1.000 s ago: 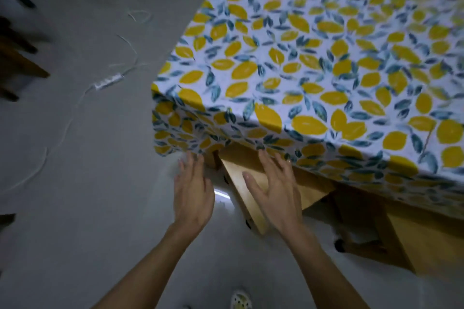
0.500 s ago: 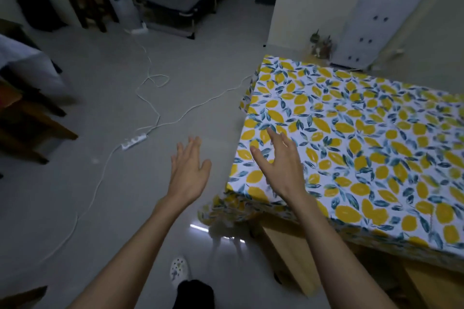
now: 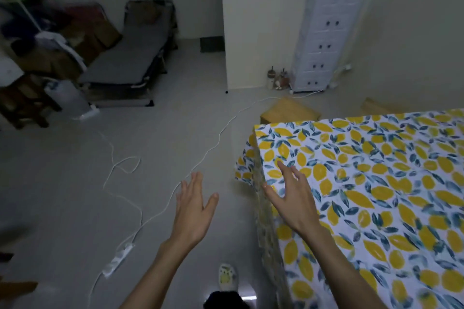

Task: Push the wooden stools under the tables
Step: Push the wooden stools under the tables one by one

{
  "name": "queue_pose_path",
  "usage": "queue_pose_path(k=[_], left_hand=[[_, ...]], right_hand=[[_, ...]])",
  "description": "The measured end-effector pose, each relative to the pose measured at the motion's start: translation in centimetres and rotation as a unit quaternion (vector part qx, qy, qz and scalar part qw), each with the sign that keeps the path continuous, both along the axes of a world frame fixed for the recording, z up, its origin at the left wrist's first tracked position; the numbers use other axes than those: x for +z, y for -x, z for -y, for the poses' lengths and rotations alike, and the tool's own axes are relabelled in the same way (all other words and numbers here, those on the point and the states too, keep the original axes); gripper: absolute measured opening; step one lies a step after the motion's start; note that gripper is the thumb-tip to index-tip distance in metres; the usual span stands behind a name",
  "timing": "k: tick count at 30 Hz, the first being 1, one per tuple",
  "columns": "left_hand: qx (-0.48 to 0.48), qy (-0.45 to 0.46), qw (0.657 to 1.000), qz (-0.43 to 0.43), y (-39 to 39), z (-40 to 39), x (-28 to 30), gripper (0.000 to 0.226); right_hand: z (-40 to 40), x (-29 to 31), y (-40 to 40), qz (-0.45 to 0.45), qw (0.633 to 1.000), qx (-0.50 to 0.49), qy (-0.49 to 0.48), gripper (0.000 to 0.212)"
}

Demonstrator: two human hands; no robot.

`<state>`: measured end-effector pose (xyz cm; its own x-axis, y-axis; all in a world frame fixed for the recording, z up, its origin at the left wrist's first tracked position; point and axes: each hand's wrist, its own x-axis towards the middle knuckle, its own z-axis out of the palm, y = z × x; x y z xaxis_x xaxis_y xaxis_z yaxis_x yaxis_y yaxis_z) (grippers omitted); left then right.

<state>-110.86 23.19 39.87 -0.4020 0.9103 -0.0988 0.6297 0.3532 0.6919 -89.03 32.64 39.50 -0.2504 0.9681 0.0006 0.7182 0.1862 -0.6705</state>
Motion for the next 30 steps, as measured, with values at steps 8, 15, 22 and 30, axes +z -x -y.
queue_pose_path(k=[8, 15, 22, 30], left_hand=[[-0.022, 0.031, 0.998, -0.042, 9.6, -19.2, 3.3, 0.067], [-0.131, 0.04, 0.99, -0.03, 15.7, -35.2, 2.4, 0.068], [-0.286, -0.033, 0.958, 0.003, 21.8, -53.5, 2.3, 0.059], [-0.447, -0.009, 0.894, -0.005, 21.8, -73.7, 2.2, 0.061]], right_hand=[[-17.2, 3.0, 8.4, 0.041, 0.999, -0.026, -0.02, 0.073], [-30.4, 2.5, 13.6, 0.073, 0.994, -0.075, -0.019, 0.076], [-44.1, 2.3, 18.6, 0.107, 0.978, -0.176, -0.037, 0.071], [-55.7, 1.2, 19.7, 0.153, 0.939, -0.308, 0.003, 0.09]])
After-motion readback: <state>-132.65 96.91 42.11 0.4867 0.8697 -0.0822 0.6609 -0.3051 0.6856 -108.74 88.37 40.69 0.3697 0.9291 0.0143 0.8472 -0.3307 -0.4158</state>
